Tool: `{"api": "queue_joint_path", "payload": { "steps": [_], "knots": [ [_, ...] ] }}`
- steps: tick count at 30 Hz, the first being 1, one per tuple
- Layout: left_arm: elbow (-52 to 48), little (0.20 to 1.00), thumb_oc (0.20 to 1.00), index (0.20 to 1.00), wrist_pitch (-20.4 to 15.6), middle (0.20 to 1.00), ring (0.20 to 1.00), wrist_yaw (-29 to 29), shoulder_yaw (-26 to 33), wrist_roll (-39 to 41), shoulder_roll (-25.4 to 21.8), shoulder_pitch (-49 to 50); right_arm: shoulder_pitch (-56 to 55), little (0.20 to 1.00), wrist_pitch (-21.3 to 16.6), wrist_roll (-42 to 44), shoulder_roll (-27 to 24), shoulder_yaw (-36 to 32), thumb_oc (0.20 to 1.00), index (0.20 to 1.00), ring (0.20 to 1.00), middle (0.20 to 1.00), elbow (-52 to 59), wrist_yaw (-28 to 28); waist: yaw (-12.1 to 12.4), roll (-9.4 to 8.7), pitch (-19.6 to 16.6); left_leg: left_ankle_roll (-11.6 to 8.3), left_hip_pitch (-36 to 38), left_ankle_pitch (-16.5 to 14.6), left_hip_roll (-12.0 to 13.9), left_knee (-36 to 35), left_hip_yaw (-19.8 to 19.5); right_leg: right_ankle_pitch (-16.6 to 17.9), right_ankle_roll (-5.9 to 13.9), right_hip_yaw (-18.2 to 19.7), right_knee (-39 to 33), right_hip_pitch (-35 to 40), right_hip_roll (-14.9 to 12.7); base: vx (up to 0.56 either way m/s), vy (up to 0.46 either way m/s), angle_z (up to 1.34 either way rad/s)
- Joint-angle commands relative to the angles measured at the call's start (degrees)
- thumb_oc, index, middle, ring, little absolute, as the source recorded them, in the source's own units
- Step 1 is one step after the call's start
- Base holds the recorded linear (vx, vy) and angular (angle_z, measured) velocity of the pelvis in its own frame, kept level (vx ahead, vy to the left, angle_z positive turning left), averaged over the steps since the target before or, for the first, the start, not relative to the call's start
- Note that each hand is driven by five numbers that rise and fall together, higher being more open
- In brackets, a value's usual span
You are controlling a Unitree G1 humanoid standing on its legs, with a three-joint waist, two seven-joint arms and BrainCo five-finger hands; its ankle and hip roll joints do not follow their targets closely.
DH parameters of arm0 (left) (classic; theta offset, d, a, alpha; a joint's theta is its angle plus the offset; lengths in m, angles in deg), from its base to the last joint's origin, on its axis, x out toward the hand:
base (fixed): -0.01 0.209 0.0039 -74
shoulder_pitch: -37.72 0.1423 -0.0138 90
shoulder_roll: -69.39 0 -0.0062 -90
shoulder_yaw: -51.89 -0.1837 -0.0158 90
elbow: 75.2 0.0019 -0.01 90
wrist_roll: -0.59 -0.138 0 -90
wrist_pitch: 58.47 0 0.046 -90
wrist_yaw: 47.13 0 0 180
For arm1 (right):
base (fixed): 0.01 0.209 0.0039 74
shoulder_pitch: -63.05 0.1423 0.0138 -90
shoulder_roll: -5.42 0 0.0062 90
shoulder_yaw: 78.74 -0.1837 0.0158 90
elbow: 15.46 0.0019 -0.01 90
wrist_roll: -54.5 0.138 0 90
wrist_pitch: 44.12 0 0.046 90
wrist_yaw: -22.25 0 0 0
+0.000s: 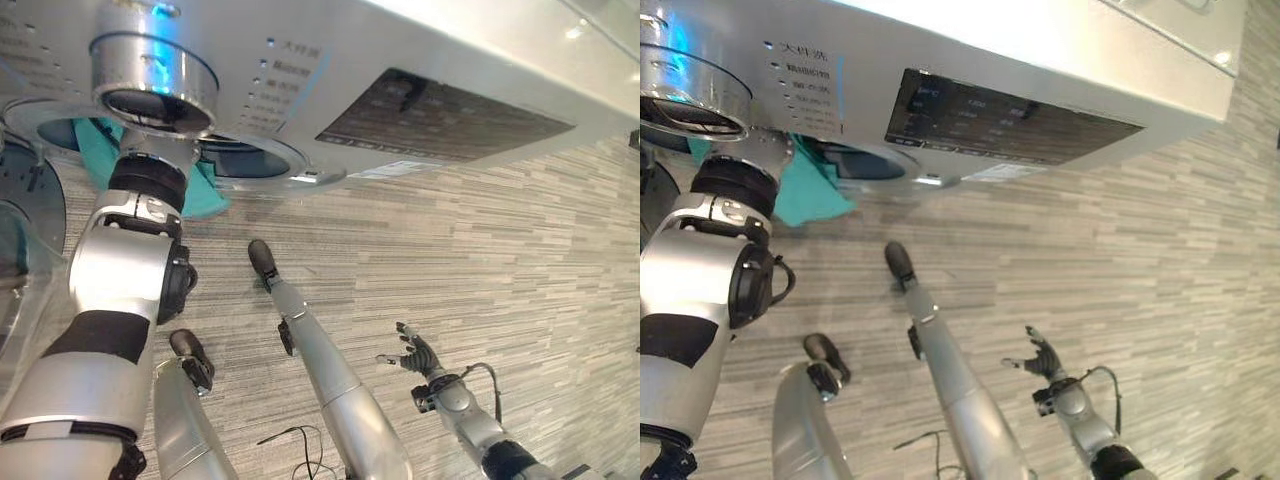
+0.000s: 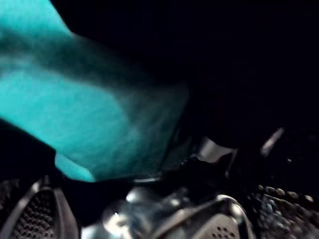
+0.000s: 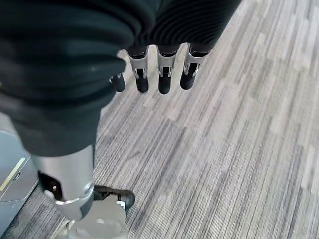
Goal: Grab the laundry basket,head to the washer,open it,put in the laundry and shut it.
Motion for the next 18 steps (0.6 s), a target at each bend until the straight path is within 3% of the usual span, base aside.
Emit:
{"api": "queue_joint_path", "payload": {
  "steps": [1,4,6,8,9,12,14,15,16,17,18],
  "knots": [
    [-15.2,0.2,0.2,0.2,-5.6,0.2,0.2,0.7,-8.7,-7.5,1.3,-22.0,-2.3,1.0,0.1,-1.5,-7.5,-3.5,1.0,1.0,1.0,1.0,4.8,0.4,-2.1,2.83,1.3,6.69,7.4,0.7,-2.6,-7.5,0.4,-8.3,0.59,-5.8,0.3,4.6,2.0,0.04,0.002,0.02],
    [-16.7,0.2,0.2,0.2,-6.1,0.2,0.2,0.9,-9.6,-7.5,2.3,-23.2,-2.6,1.0,0.1,-1.6,-8.3,-3.9,1.0,1.0,1.0,1.0,5.2,0.5,-2.1,2.99,1.3,6.57,7.6,0.9,-2.8,-8.1,0.5,-8.2,0.59,-5.8,0.0,4.6,1.9,0.04,-0.002,0.1],
    [-26.9,0.2,0.2,0.2,-9.8,0.2,0.2,3.0,-10.0,-6.1,5.1,-22.3,-3.7,1.0,0.2,-2.7,-9.9,-4.8,1.0,1.0,1.0,1.0,7.4,0.9,-2.0,3.52,1.4,6.28,8.1,1.2,-3.4,-9.3,0.5,-8.1,0.55,-5.9,-0.5,4.8,1.6,0.06,-0.022,0.15],
    [-32.0,0.2,0.2,0.2,-10.7,0.2,0.2,4.1,-10.7,-5.6,8.6,-20.9,-4.1,1.0,0.6,-3.8,-10.8,-4.8,1.0,1.0,1.0,1.0,7.7,1.1,-1.8,3.95,1.5,6.15,8.0,1.4,-3.7,-9.8,0.5,-8.1,0.49,-6.0,-0.9,4.7,1.3,0.04,-0.026,0.11],
    [-33.1,0.2,0.2,0.2,-10.4,0.2,0.2,4.5,-12.1,-5.1,10.8,-20.0,-4.3,1.0,1.0,-4.6,-11.4,-4.7,1.0,1.0,1.0,1.0,8.0,1.2,-1.5,4.32,1.4,5.96,7.9,1.7,-3.9,-10.5,0.2,-8.1,0.41,-6.1,-1.4,4.7,1.0,0.03,-0.036,0.02],
    [-33.3,0.2,0.2,0.2,-10.0,0.2,0.2,4.3,-12.7,-4.9,11.6,-19.0,-4.6,1.0,1.2,-5.2,-11.5,-5.0,1.0,1.0,1.0,1.0,8.4,1.1,-1.2,4.47,1.5,5.7,7.9,2.2,-4.1,-11.1,0.1,-8.0,0.38,-6.2,-1.7,4.8,0.8,0.01,-0.025,0.1],
    [-28.0,0.2,0.2,0.2,-6.5,0.2,0.2,2.5,-14.5,-6.9,9.9,-18.4,-5.0,1.0,1.2,-4.7,-11.2,-5.7,1.0,1.0,1.0,1.0,8.6,0.9,-0.6,4.98,1.5,5.52,7.7,2.8,-4.3,-11.4,-0.1,-7.9,0.32,-6.3,-1.9,5.0,0.3,-0.01,-0.007,0.03],
    [-18.1,1.0,1.0,1.0,0.7,1.0,1.0,5.3,-18.6,-10.7,5.8,-19.3,-5.3,1.0,0.4,-3.6,-11.0,-6.3,1.0,1.0,1.0,1.0,8.2,1.3,0.1,5.75,1.6,5.31,7.8,3.2,-4.4,-11.6,-0.4,-8.2,0.29,-6.5,-1.9,5.4,-0.1,0.0,0.0,0.0],
    [-17.4,1.0,1.0,1.0,0.7,1.0,1.0,5.8,-18.7,-10.4,5.7,-19.9,-5.0,1.0,0.4,-3.5,-10.9,-6.2,1.0,1.0,1.0,1.0,8.1,1.3,-0.2,5.58,1.8,5.29,7.6,3.5,-4.5,-11.7,-0.4,-8.0,0.24,-6.5,-2.0,5.3,-0.3,0.0,0.0,0.0],
    [-11.4,1.0,1.0,1.0,6.5,1.0,1.0,8.9,-22.6,-15.3,1.6,-19.7,-5.5,1.0,0.0,-3.2,-11.3,-6.9,1.0,1.0,1.0,1.0,8.2,1.8,0.5,6.27,1.8,5.19,7.7,3.8,-4.5,-11.7,-0.4,-8.2,0.2,-6.7,-1.7,5.5,-0.5,0.0,0.0,0.0],
    [-5.2,1.0,1.0,1.0,9.3,1.0,1.0,11.6,-25.7,-18.9,-0.8,-21.4,-5.2,1.0,-0.1,-2.8,-11.5,-7.2,1.0,1.0,1.0,1.0,7.7,2.2,0.6,6.52,1.8,5.16,7.7,4.3,-4.7,-11.8,-0.3,-8.1,0.09,-6.7,-1.8,5.6,-0.8,0.0,0.054,0.02]
  ]
}}
